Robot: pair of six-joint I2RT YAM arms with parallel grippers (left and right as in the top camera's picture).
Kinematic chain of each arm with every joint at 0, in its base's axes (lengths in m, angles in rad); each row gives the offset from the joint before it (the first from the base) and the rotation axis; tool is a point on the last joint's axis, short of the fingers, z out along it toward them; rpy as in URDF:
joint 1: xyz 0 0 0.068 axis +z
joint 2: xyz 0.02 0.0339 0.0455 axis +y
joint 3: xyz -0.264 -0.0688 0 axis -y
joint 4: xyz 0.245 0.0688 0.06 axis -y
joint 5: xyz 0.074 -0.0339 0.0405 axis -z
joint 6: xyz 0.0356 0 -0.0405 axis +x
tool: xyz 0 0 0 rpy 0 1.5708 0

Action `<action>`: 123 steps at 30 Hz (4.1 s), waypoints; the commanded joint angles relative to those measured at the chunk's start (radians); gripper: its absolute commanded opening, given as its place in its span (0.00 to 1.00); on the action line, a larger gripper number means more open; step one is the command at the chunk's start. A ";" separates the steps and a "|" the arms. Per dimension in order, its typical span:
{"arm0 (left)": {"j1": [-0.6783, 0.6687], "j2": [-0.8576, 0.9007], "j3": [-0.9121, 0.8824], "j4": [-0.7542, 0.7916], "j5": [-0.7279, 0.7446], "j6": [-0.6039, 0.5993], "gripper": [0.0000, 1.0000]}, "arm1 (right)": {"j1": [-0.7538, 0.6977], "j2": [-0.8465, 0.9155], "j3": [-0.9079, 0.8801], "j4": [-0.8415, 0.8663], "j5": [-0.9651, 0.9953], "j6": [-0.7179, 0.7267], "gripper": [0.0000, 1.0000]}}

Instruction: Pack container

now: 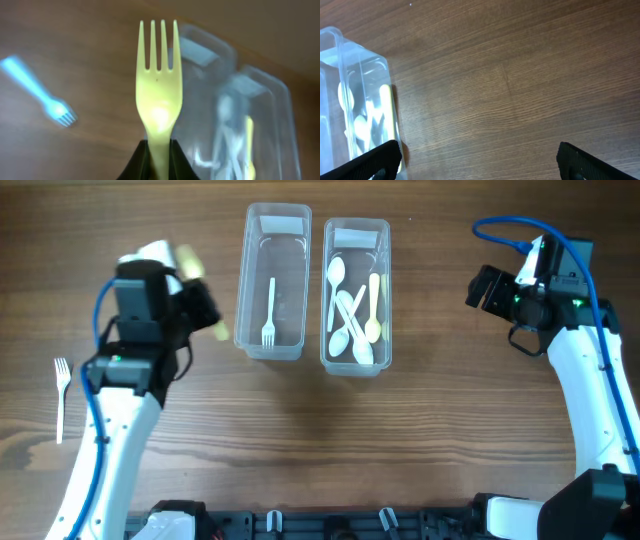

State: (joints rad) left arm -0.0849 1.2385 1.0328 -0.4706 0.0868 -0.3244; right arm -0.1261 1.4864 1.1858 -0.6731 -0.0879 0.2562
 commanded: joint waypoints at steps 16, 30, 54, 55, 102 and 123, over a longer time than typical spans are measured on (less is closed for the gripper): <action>-0.138 0.220 0.002 0.210 0.077 0.211 0.99 | -0.002 -0.009 0.010 0.003 0.013 -0.018 1.00; 0.125 0.212 0.002 0.047 -0.317 -0.482 1.00 | -0.002 -0.009 0.010 0.003 0.013 -0.018 1.00; 0.186 0.648 0.002 0.591 -0.191 -0.407 1.00 | -0.002 -0.009 0.010 0.004 0.013 -0.018 1.00; 0.186 0.666 0.002 0.605 -0.175 -0.395 1.00 | -0.002 -0.009 0.010 0.004 0.013 -0.018 1.00; 0.186 0.367 0.002 0.072 -0.479 -0.308 1.00 | -0.002 -0.009 0.010 0.004 0.013 -0.018 1.00; 0.299 0.498 0.002 0.200 -0.307 -0.195 1.00 | -0.002 -0.009 0.010 0.004 0.013 -0.018 1.00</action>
State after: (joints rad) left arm 0.1722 1.7035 1.0378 -0.2920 -0.3046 -0.5568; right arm -0.1261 1.4864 1.1858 -0.6727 -0.0879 0.2562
